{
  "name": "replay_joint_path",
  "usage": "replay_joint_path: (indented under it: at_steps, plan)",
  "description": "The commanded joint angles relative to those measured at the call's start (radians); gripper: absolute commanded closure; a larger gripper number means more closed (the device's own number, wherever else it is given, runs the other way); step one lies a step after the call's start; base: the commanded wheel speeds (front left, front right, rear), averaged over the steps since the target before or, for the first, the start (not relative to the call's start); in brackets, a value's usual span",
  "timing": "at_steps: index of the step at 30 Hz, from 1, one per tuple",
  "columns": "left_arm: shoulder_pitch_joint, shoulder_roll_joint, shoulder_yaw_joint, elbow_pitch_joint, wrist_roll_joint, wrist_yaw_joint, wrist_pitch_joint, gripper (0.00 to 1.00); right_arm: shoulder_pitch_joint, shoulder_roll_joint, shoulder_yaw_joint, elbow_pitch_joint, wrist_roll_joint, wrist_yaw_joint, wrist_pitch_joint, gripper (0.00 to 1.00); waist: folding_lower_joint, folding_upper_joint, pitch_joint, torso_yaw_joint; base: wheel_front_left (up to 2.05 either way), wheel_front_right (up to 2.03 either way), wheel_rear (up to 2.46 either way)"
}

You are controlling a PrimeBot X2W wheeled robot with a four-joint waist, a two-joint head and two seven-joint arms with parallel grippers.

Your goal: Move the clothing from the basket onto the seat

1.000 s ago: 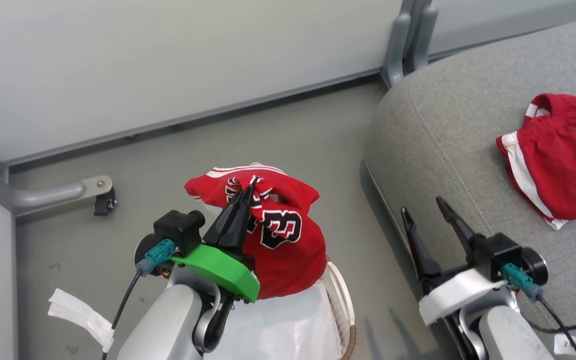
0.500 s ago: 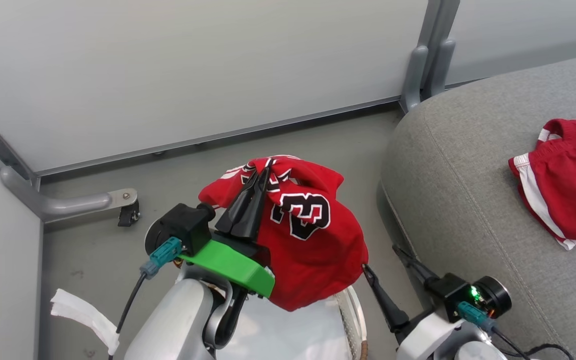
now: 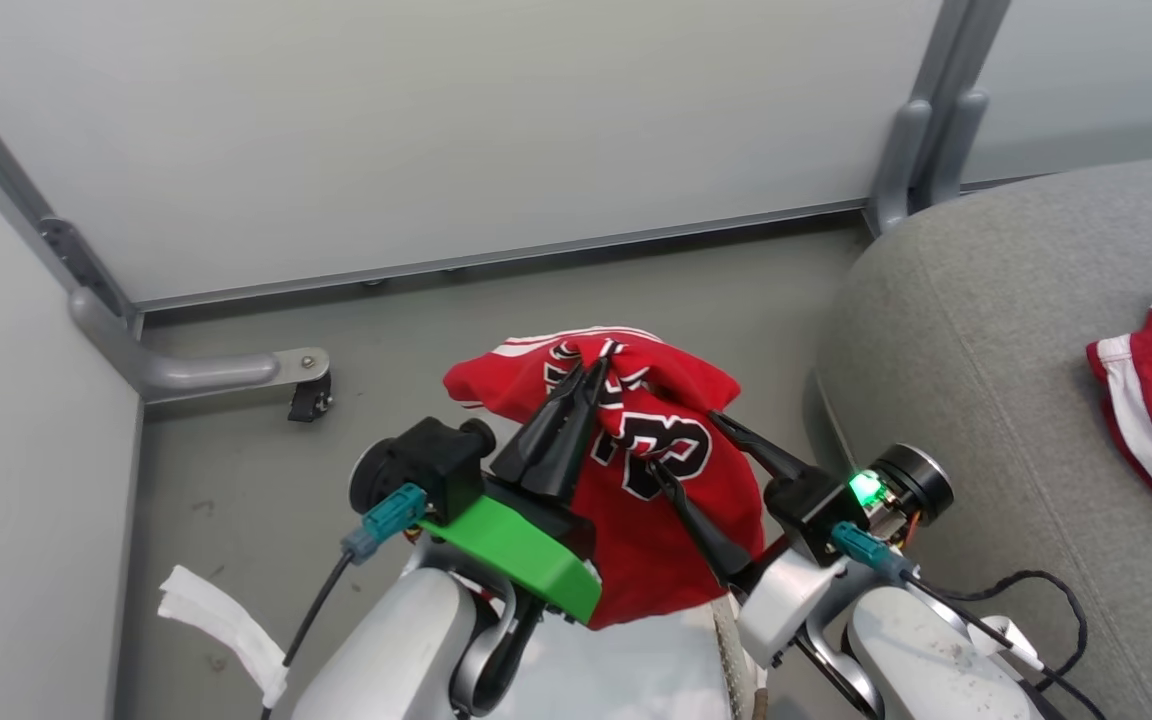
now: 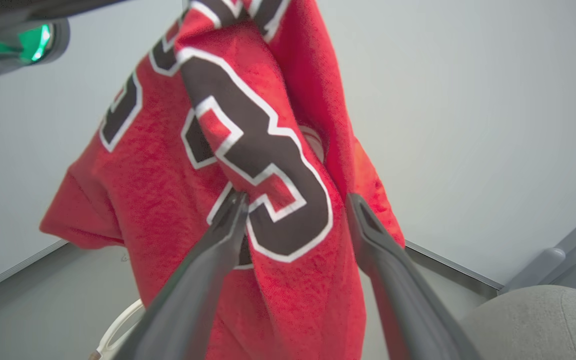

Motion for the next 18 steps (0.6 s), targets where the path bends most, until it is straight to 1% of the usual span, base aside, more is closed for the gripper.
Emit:
replay_joint_path:
  at_steps: [1, 2, 3, 4, 5, 8, 12, 13, 14, 15, 18]
  plan:
    - [-0.02, -0.002, -0.024, 0.001, -0.011, -0.003, -0.004, 1.0, -0.027, 0.013, -0.005, 0.028, -0.01, -0.001, -0.002, 0.0, 0.0001, 0.0, 0.002, 0.042, 0.0, 0.0, 0.0]
    - [-0.023, -0.002, -0.036, 0.0, -0.014, -0.003, -0.004, 1.0, -0.032, 0.017, -0.007, 0.039, -0.01, -0.001, -0.002, 0.0, 0.0001, 0.0, 0.003, 0.051, 0.0, 0.0, 0.0]
    - [-0.025, -0.003, -0.048, 0.0, -0.018, -0.003, -0.004, 1.0, -0.036, 0.022, -0.01, 0.051, -0.008, -0.001, -0.002, 0.4, 0.0001, 0.0, 0.003, 0.062, 0.0, 0.0, 0.0]
    - [-0.027, -0.003, -0.058, -0.001, -0.023, -0.003, -0.004, 1.0, -0.038, 0.026, -0.011, 0.059, -0.005, -0.001, -0.002, 0.55, 0.0001, 0.0, 0.003, 0.07, 0.0, 0.0, 0.0]
    - [-0.028, -0.003, -0.066, 0.002, -0.025, -0.003, -0.004, 1.0, -0.04, 0.032, -0.009, 0.067, 0.002, -0.001, -0.002, 1.0, 0.0001, 0.0, 0.003, 0.078, 0.0, 0.0, 0.0]
    - [-0.032, -0.003, -0.079, 0.007, -0.033, -0.003, -0.004, 1.0, -0.037, 0.039, -0.008, 0.076, 0.015, -0.001, -0.002, 1.0, 0.0001, 0.0, 0.004, 0.094, 0.0, 0.0, 0.0]
    - [-0.027, -0.004, -0.067, 0.012, -0.025, -0.003, -0.004, 1.0, -0.018, 0.042, -0.013, 0.068, 0.032, -0.001, -0.002, 1.0, 0.0001, 0.0, 0.007, 0.097, 0.0, 0.0, 0.0]
    - [-0.025, -0.004, -0.062, 0.013, -0.022, -0.003, -0.004, 0.87, -0.015, 0.043, -0.018, 0.062, 0.034, -0.001, -0.002, 1.0, 0.0001, 0.0, 0.009, 0.094, 0.0, 0.0, 0.0]
    - [-0.019, -0.004, -0.057, 0.018, -0.019, -0.003, -0.004, 0.49, -0.011, 0.044, -0.024, 0.055, 0.037, -0.001, -0.002, 1.0, 0.0001, 0.0, 0.01, 0.089, 0.0, 0.0, 0.0]
    - [-0.016, -0.004, -0.054, 0.021, -0.014, -0.003, -0.004, 0.0, -0.008, 0.044, -0.029, 0.048, 0.04, -0.001, -0.002, 1.0, 0.0001, 0.0, 0.011, 0.084, 0.0, 0.0, 0.0]
    - [-0.01, -0.003, -0.037, 0.03, 0.002, -0.003, -0.003, 0.0, 0.008, 0.043, -0.05, 0.026, 0.045, -0.001, -0.002, 1.0, 0.0001, 0.0, 0.016, 0.056, 0.0, 0.0, 0.0]
